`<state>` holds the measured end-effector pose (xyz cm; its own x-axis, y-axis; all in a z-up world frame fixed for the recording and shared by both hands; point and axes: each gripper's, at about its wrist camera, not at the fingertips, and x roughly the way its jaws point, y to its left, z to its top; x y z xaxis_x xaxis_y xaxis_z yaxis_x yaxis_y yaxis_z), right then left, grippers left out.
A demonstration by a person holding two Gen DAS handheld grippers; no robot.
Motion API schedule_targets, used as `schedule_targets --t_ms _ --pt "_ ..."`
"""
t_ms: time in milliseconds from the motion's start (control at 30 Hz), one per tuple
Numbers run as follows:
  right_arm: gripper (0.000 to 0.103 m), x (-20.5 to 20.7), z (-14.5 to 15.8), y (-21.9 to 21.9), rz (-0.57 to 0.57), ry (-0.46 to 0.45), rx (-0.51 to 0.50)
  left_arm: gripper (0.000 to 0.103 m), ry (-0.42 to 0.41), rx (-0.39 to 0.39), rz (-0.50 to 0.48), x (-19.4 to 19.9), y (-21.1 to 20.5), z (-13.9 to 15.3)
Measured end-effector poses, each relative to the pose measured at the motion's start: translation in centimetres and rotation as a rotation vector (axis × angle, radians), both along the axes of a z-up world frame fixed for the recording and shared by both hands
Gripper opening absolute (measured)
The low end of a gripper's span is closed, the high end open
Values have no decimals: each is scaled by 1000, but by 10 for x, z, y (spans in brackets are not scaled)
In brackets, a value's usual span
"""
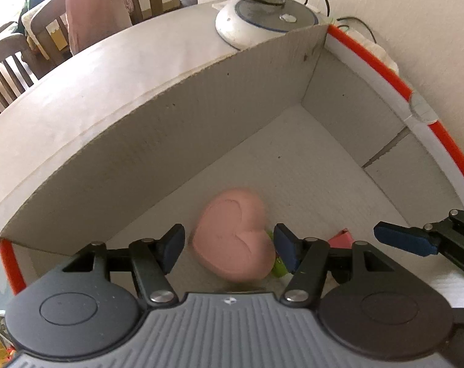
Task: Organize rigid objects
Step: 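Open the right tool to drop the binder clip while the left tool releases the heart, then withdraw both tools from the shoebox back to the remaining items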
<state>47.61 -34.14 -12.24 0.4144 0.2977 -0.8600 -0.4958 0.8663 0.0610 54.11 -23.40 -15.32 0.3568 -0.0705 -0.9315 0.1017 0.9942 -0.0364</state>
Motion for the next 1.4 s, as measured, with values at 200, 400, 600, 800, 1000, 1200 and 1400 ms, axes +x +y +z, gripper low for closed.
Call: schedule_targets --t_ms 200,400,600,800,1000,1200,1400 --pt "58 -9 13 -2 7 -22 32 64 -28 -27 11 -11 7 15" --pt "64 -18 29 -2 15 -54 61 64 -85 -48 28 -29 13 38" --pt "68 -33 47 -2 25 -86 91 64 -142 -69 31 -54 23 62" --pt "73 -56 66 1 31 -116 121 64 -195 -101 35 -83 35 84" --pt "77 -79 83 8 33 -151 153 64 -248 -136 44 -115 52 106" --pt "82 -109 95 19 30 -177 186 72 -301 -159 54 -151 74 123" --pt "92 -143 105 34 52 -207 222 78 -343 -172 49 -197 101 138"
